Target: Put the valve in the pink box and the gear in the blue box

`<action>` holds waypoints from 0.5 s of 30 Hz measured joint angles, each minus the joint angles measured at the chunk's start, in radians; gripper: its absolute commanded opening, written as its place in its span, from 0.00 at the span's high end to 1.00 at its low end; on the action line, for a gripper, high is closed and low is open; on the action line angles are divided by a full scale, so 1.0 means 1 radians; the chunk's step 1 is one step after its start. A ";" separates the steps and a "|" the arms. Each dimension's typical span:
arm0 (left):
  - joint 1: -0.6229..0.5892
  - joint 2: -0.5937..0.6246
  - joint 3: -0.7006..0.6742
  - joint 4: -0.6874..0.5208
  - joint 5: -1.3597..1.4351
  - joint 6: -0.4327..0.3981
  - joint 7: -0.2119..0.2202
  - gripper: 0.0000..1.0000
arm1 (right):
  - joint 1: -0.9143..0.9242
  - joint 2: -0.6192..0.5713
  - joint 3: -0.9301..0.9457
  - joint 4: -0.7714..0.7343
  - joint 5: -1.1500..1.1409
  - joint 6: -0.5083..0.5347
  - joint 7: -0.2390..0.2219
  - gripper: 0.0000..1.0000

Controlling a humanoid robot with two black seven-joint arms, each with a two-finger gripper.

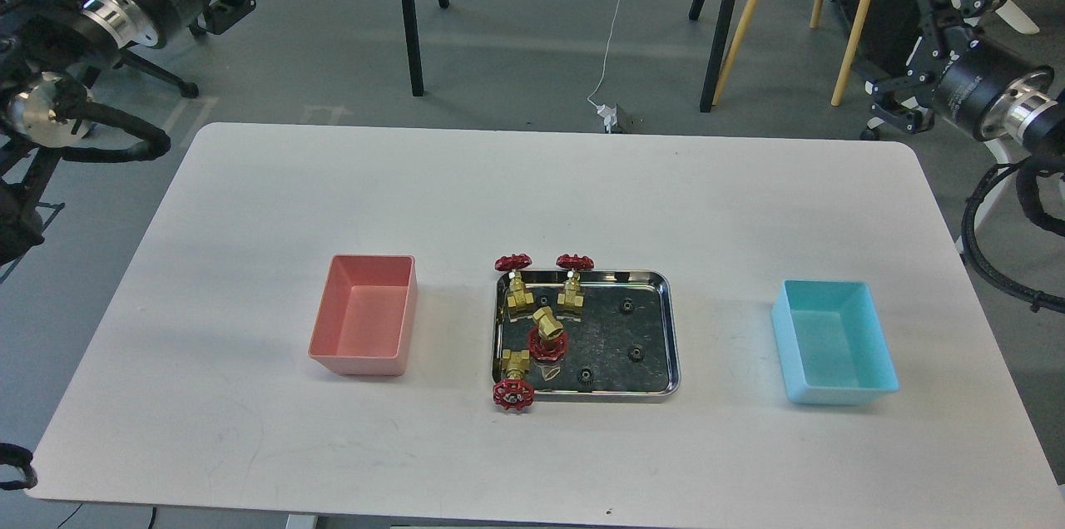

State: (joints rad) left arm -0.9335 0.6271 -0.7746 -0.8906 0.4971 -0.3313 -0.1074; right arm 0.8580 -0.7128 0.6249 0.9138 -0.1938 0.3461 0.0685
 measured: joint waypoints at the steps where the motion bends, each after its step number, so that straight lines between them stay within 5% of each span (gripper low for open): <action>1: 0.000 0.004 -0.002 -0.005 -0.001 -0.003 -0.003 0.00 | 0.000 0.002 0.000 0.000 0.000 0.000 0.000 0.01; 4: 0.005 0.014 -0.009 -0.019 -0.001 -0.018 -0.042 0.00 | -0.001 0.006 -0.005 0.000 -0.002 0.001 0.000 0.01; 10: 0.010 0.013 -0.031 0.032 -0.007 -0.086 -0.186 0.00 | 0.010 0.006 -0.006 -0.001 -0.008 0.002 -0.003 0.01; 15: -0.026 -0.038 -0.034 0.189 -0.005 -0.123 -0.226 0.00 | 0.035 0.012 -0.002 -0.002 -0.009 0.004 -0.001 0.01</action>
State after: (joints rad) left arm -0.9591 0.5890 -0.8086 -0.7018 0.4925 -0.4541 -0.3339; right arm 0.8933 -0.7006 0.6233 0.9118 -0.2024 0.3498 0.0673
